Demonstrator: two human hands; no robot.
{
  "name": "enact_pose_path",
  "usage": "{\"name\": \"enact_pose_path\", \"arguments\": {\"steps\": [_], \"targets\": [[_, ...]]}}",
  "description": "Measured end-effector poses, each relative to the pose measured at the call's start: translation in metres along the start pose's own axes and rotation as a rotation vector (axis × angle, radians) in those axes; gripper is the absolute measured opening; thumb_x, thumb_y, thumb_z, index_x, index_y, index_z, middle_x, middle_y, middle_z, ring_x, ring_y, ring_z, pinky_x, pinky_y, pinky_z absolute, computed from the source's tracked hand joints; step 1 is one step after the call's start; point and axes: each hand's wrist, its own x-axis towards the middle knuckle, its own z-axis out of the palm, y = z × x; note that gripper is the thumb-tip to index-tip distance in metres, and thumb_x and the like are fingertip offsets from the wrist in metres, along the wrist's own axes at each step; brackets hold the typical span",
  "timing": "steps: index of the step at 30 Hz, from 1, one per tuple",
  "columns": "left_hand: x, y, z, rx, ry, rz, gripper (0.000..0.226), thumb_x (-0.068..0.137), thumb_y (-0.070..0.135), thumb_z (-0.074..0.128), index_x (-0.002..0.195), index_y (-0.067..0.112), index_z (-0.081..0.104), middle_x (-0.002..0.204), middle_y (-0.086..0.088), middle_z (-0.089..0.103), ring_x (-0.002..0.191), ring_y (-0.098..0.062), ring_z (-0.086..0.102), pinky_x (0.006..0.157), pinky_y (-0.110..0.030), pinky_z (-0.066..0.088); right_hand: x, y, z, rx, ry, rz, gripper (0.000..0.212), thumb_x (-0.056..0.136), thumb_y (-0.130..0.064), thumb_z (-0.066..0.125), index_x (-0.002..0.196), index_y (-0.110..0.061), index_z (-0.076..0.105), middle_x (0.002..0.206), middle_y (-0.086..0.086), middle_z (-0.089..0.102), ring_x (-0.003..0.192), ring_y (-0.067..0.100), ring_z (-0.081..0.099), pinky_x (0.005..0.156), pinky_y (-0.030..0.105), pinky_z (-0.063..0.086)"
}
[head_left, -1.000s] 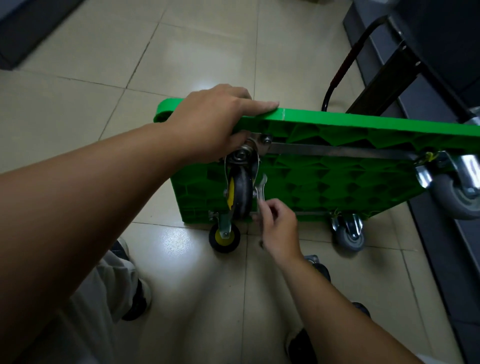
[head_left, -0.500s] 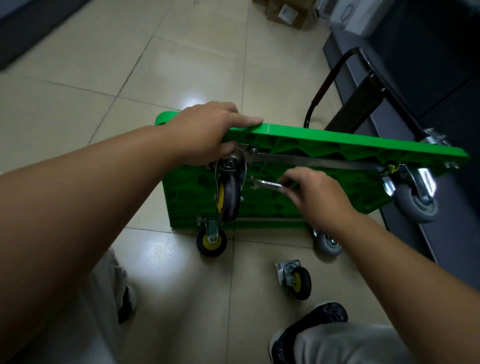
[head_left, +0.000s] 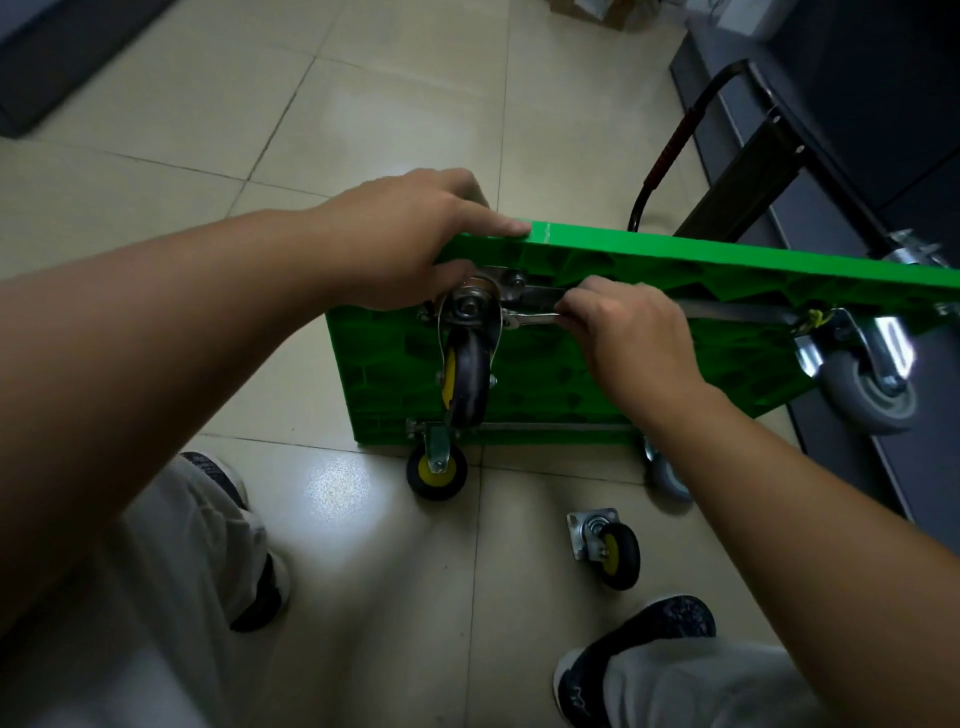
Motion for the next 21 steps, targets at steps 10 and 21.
{"name": "enact_pose_path", "arguments": {"steps": [10,21], "targets": [[0.006,-0.007,0.015,-0.092,0.083,-0.007,0.058,0.097,0.024,0.062,0.147,0.049,0.045,0.136,0.004,0.052,0.126,-0.018,0.046,0.089,-0.029,0.034,-0.030,-0.010,0.056,0.538,-0.088,0.494,0.009,0.095,-0.023,0.070,0.091,-0.015,0.071,0.083,0.000,0.070,0.073,0.019,0.066,0.060,0.033,0.054],[0.007,-0.004,0.015,-0.096,0.099,-0.006,0.056,0.097,0.024,0.061,0.146,0.047,0.048,0.134,0.002,0.054,0.124,-0.019,0.047,0.088,-0.032,0.039,-0.043,-0.116,0.073,1.440,-0.050,1.125,0.014,0.100,-0.001,0.055,0.092,-0.007,0.065,0.084,0.002,0.069,0.071,0.003,0.066,0.062,0.014,0.051]]}}
